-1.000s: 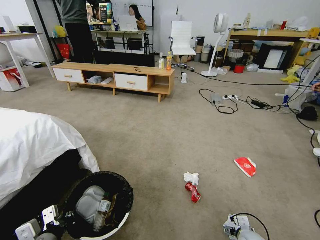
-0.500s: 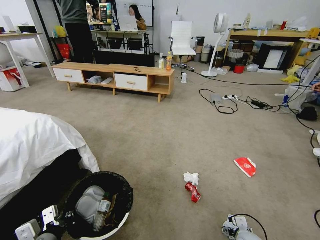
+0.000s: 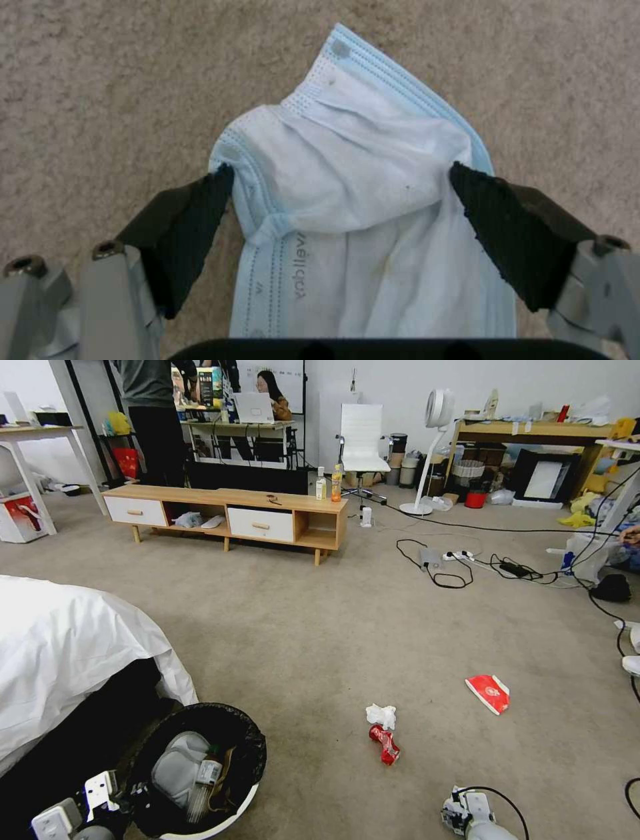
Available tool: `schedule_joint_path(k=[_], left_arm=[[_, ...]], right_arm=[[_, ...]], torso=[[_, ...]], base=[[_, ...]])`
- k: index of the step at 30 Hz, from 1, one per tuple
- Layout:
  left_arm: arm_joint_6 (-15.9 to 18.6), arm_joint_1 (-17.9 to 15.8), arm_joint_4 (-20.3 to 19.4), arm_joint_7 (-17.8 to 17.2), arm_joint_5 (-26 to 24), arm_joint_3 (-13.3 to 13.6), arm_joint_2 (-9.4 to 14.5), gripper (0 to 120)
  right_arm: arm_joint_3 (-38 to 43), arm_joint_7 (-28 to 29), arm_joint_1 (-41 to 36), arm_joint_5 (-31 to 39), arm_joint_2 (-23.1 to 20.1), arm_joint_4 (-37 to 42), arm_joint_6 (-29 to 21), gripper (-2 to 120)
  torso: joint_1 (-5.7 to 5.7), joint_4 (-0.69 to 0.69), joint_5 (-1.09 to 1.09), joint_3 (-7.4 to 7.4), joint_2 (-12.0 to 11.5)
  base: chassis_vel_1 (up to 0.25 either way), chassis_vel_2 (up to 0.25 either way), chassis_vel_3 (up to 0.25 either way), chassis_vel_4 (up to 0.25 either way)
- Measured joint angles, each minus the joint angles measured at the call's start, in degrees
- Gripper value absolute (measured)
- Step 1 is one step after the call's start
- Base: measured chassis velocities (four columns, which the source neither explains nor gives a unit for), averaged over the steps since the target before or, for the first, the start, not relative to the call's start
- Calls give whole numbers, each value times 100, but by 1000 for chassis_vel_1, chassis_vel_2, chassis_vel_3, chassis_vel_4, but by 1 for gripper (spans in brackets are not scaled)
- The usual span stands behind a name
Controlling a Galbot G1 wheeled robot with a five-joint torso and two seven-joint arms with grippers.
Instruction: Pick up the trash bin and place the garbage on the floor into it.
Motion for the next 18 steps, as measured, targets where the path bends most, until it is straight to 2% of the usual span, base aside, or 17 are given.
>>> schedule_joint_path(k=[18], left_arm=[[-3, -45, 68, 0, 21, 35, -23, 1]], right_arm=[[-46, -82, 66, -186, 72, -204, 36, 85]], torso=[[0, 2, 4, 1, -2]], base=[[0, 0, 0, 0]])
